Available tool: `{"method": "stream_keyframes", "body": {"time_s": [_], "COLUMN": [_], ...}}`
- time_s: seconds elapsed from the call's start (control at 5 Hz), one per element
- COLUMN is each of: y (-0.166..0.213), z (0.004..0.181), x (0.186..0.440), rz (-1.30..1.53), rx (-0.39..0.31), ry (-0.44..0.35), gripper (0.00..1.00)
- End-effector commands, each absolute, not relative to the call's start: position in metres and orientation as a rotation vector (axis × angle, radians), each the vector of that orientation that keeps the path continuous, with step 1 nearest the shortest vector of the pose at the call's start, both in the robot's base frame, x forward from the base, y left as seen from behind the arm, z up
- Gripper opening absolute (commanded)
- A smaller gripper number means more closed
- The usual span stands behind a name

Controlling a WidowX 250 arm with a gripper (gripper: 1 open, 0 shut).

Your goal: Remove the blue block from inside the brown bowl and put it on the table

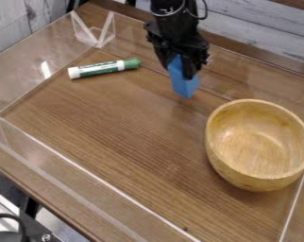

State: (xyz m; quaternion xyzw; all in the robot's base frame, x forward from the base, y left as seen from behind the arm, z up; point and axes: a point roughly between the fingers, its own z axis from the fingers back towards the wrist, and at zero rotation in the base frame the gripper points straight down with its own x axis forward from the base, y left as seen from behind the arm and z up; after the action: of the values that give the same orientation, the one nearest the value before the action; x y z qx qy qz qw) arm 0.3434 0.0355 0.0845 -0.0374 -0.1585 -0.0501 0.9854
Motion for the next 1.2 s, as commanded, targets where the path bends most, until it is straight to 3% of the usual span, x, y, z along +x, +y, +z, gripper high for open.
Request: {"method": "stream_keyframes", "body": {"time_s": [0.0,0.8,1.0], "y": [0.043,0.051,0.052], "z": [0.104,0.094,0.092], "x": [0.358,0.362,0.362], "rz": [-0.105,-0.115,-0.119], "rx": [-0.063,-0.084,-0.088], "ry": [-0.396,-0.407,-0.410], "gripper": [0.00,0.00,1.00]}}
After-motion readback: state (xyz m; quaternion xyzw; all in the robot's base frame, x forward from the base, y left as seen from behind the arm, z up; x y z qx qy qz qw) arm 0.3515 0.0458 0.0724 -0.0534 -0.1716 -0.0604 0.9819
